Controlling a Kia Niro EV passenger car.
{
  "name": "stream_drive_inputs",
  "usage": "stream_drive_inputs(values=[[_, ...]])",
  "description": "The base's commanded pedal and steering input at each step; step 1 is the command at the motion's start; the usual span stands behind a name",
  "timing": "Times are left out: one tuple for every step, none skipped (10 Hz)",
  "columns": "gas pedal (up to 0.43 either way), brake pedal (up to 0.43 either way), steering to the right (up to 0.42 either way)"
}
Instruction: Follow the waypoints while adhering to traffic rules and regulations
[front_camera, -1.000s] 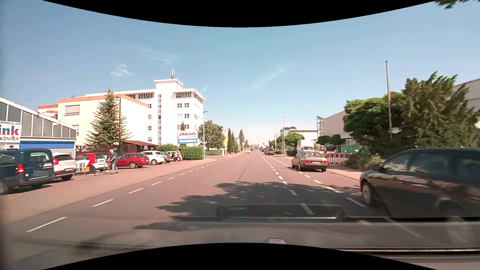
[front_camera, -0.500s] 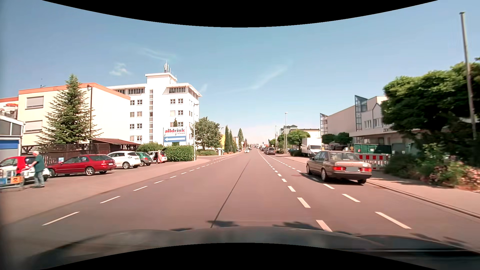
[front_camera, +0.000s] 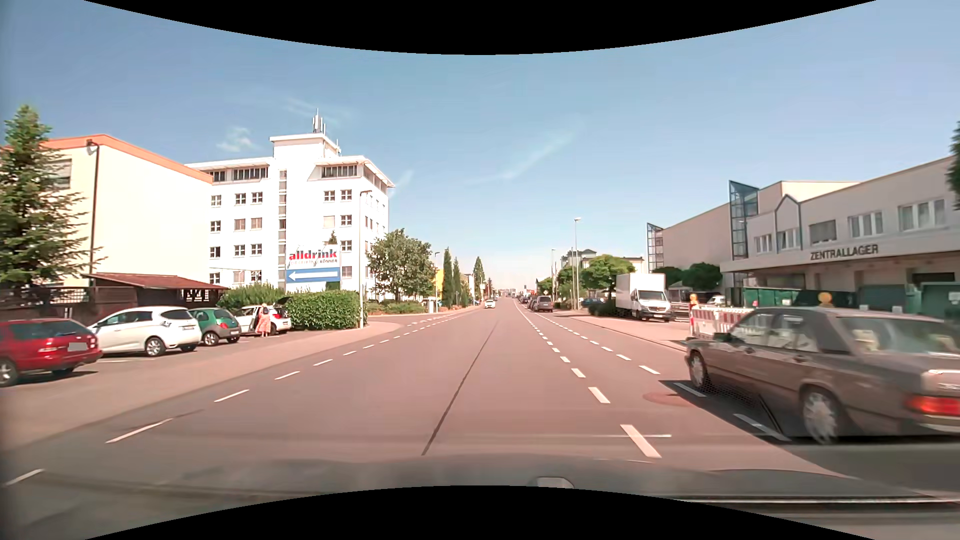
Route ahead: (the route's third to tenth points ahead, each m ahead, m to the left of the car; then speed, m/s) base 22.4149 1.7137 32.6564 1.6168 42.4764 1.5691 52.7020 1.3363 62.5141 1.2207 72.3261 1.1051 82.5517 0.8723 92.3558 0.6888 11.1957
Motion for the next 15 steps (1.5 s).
stream_drive_inputs(values=[[0.028,0.0,-0.001],[0.028,0.0,-0.001],[0.028,0.0,-0.001],[0.028,0.0,-0.001],[0.028,0.0,-0.001],[0.028,0.0,-0.001],[0.028,0.0,-0.002],[0.028,0.0,-0.005],[0.028,0.0,-0.008],[0.028,0.0,-0.009],[0.028,0.0,-0.008],[0.028,0.0,-0.006],[0.028,0.0,-0.005],[0.028,0.0,-0.005],[0.028,0.0,-0.005]])
